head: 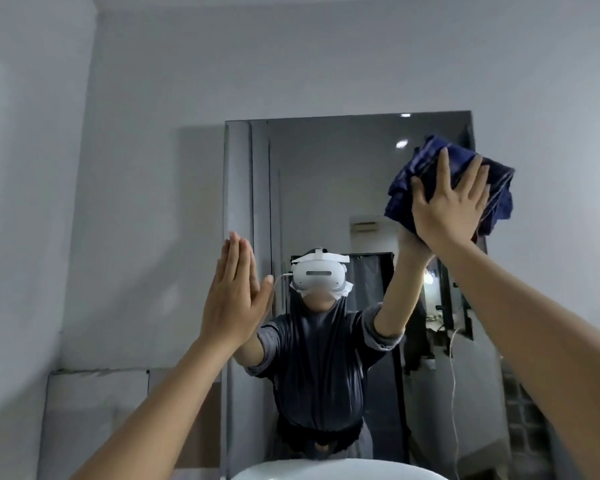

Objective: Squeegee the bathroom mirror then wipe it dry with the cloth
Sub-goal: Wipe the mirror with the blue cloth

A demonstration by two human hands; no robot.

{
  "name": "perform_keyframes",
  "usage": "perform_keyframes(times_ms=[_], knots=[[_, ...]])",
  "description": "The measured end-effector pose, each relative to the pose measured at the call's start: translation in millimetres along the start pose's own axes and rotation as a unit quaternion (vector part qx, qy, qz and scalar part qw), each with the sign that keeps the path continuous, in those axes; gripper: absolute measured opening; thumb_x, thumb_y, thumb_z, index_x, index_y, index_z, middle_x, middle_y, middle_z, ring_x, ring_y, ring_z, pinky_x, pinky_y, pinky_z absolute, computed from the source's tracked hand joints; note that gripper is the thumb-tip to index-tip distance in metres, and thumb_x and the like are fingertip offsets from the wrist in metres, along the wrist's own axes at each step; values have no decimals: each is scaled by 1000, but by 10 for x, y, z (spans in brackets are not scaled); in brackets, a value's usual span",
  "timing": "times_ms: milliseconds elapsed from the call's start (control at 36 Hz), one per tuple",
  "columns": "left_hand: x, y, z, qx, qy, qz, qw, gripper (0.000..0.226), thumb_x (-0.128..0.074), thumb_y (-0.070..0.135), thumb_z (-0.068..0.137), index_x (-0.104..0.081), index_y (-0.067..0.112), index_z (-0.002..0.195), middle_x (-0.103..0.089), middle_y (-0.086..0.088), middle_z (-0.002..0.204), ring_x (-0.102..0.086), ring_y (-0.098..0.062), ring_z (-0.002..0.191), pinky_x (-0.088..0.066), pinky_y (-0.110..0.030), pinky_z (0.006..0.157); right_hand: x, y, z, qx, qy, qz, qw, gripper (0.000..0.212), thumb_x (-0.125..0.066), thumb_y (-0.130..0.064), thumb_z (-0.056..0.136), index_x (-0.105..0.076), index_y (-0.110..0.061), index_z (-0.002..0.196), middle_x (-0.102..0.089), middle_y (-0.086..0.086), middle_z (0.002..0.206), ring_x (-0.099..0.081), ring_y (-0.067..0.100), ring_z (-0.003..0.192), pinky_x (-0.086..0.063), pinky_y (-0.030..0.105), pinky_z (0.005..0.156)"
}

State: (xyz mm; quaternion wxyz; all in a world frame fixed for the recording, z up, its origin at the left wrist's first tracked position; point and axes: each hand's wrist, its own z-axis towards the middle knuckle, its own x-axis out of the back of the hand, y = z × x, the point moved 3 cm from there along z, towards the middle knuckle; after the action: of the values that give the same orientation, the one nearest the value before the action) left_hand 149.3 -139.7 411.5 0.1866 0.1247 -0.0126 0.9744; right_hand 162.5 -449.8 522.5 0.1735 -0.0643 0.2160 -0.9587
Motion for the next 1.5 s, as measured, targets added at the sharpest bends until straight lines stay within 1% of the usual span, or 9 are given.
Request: perform_keyframes(times_ms=[111, 278, 556, 667, 778, 889, 1056, 1250, 1500], knots=[[-61, -13, -245, -6, -24, 12, 1000, 76, -25, 54, 90, 5, 10, 144, 8, -8, 155, 11, -15, 142, 3, -26, 116, -131, -135, -355, -53, 15, 21, 998, 67, -34, -53, 92, -9, -29, 149, 5, 18, 158, 7, 31, 145, 4, 44, 117], [-142, -26, -630, -2, -58, 19, 998, 77, -31, 52, 91, 7, 11, 145, 10, -9, 155, 11, -19, 142, 4, -27, 116, -331, -601, -733, -47, 4, 38, 998, 68, -34, -53, 92, -6, -29, 150, 9, 20, 157, 10, 33, 145, 6, 45, 116], [-222, -40, -982, 8, -92, 33, 995, 81, -38, 49, 93, 11, 8, 144, 19, -10, 153, 18, -17, 141, 0, -33, 116, -645, -1590, -1003, 141, -73, -2, 987, 65, -30, -49, 95, -1, -29, 149, 12, 20, 156, 10, 35, 144, 6, 46, 116], [-196, -38, -981, 4, -99, 29, 995, 81, -38, 48, 94, 12, 9, 144, 22, -8, 152, 20, -15, 140, 4, -30, 115, -685, -1805, -1093, 324, -108, -45, 939, 63, -31, -49, 95, -7, -29, 149, 6, 19, 157, 5, 36, 145, 3, 48, 116], [-191, -46, -982, 4, -96, 23, 995, 81, -37, 50, 92, 9, 10, 145, 17, -8, 153, 18, -14, 140, -1, -32, 115, -692, -1712, -1190, 516, -127, -99, 841, 58, -30, -50, 94, -19, -30, 148, -8, 19, 157, -7, 37, 145, -4, 48, 117], [-187, -44, -973, 4, -83, 11, 996, 81, -40, 51, 90, 5, 11, 146, 8, -9, 155, 10, -18, 142, -9, -35, 115, -596, -1316, -1131, 570, -142, -157, 794, 57, -23, -53, 93, -23, -33, 146, -14, 16, 157, -14, 34, 144, -10, 46, 117], [-184, -49, -978, -2, -83, 3, 997, 83, -39, 51, 89, 5, 9, 145, 9, -10, 155, 10, -19, 142, -7, -35, 116, -238, -530, -814, 464, -144, -167, 858, 59, -23, -56, 92, -18, -35, 147, -9, 14, 158, -9, 31, 145, -7, 43, 118], [-164, -20, -986, 6, -87, 12, 996, 84, -35, 54, 88, 9, 11, 145, 15, -8, 154, 14, -17, 142, -4, -34, 116, 15, 427, -773, 186, -95, -93, 974, 60, -35, -51, 94, -11, -38, 147, 0, 10, 159, 1, 29, 146, -3, 43, 118], [-186, -33, -1269, 29, -108, 0, 994, 87, -33, 56, 87, 12, 8, 144, 17, -10, 154, 15, -18, 142, 8, -23, 115, -181, 378, -1597, -55, -36, 13, 998, 65, -38, -53, 92, -12, -34, 148, 5, 13, 159, 6, 29, 146, 2, 44, 117]])
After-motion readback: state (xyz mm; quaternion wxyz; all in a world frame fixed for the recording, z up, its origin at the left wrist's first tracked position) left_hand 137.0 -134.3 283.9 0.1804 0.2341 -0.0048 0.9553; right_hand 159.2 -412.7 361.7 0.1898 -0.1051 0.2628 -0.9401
